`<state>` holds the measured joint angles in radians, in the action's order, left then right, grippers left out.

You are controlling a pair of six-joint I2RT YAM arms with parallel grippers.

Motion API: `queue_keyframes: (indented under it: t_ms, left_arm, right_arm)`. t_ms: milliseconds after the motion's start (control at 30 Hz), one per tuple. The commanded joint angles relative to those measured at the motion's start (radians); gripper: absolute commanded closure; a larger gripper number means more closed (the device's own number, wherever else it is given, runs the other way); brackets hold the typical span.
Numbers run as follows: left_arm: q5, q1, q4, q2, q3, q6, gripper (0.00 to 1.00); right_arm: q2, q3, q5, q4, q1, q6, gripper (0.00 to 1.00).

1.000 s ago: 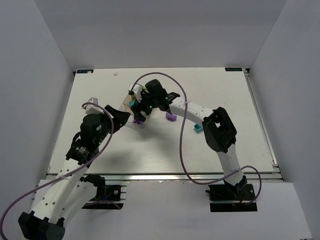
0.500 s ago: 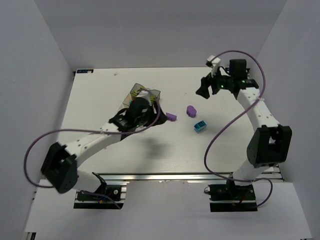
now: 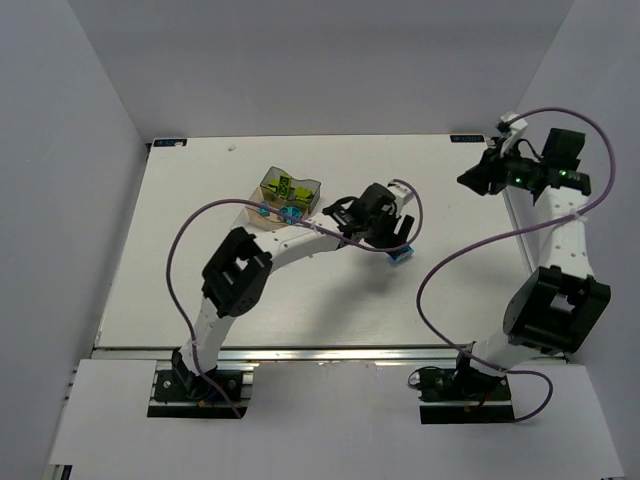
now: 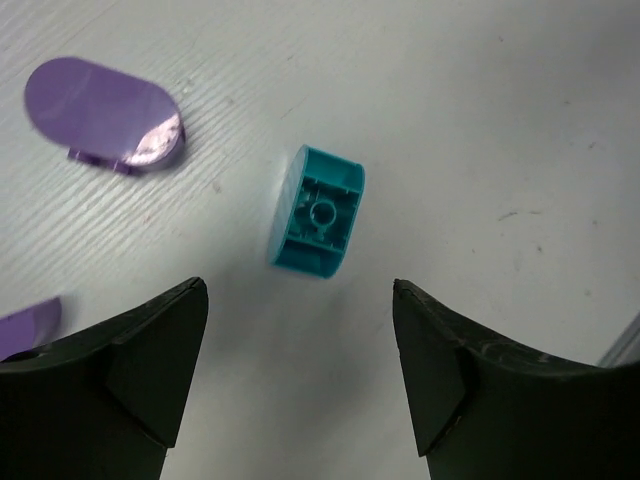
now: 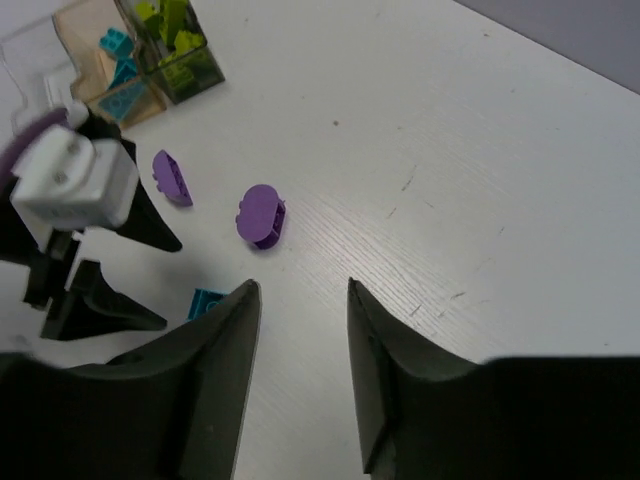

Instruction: Sort the legos into containers by color

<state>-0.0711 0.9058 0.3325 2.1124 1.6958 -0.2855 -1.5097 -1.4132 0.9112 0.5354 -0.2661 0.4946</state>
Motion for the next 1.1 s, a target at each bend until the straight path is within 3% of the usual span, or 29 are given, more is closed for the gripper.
queue_keyframes:
  t_ms: [0, 33, 133, 500, 733, 833, 867, 967, 1067]
  left_arm:
    - [-0.036, 0.01, 0.066, 0.04, 0.112, 0.129, 0.16]
    - [-0.042, 0.013, 0.071, 0.055, 0.152, 0.135, 0.16]
    - [-0.05, 0.027, 0.08, 0.104, 0.198, 0.158, 0.15]
    - [0.005, 0.056, 0.068, 0.198, 0.232, 0.18, 0.15]
    - [0.057, 0.067, 0.03, 0.224, 0.235, 0.166, 0.23]
    - [0.1, 0.067, 0.028, 0.224, 0.234, 0.154, 0.39]
    - [0.103, 0.067, 0.025, 0.219, 0.234, 0.151, 0.53]
    - [0.119, 0.067, 0.008, 0.183, 0.223, 0.14, 0.73]
    - [0.136, 0.067, -0.009, 0.118, 0.202, 0.131, 0.8]
  right_arm:
    - [-0.076, -0.154, 0.156, 0.213, -0.042, 0.079, 0.53]
    - [-0.089, -0.171, 0.155, 0.241, -0.044, 0.097, 0.44]
    - [-0.098, -0.167, 0.155, 0.236, -0.047, 0.099, 0.41]
    - [-0.113, -0.171, 0.155, 0.196, -0.047, 0.048, 0.39]
    - [-0.103, -0.135, 0.17, 0.192, -0.045, 0.039, 0.37]
    - [-0.095, -0.121, 0.173, 0.186, -0.045, 0.038, 0.37]
    - [-0.095, -0.119, 0.173, 0.184, -0.045, 0.038, 0.37]
    - [-0.09, -0.11, 0.17, 0.184, -0.045, 0.042, 0.37]
    - [-0.087, -0.102, 0.166, 0.184, -0.042, 0.055, 0.38]
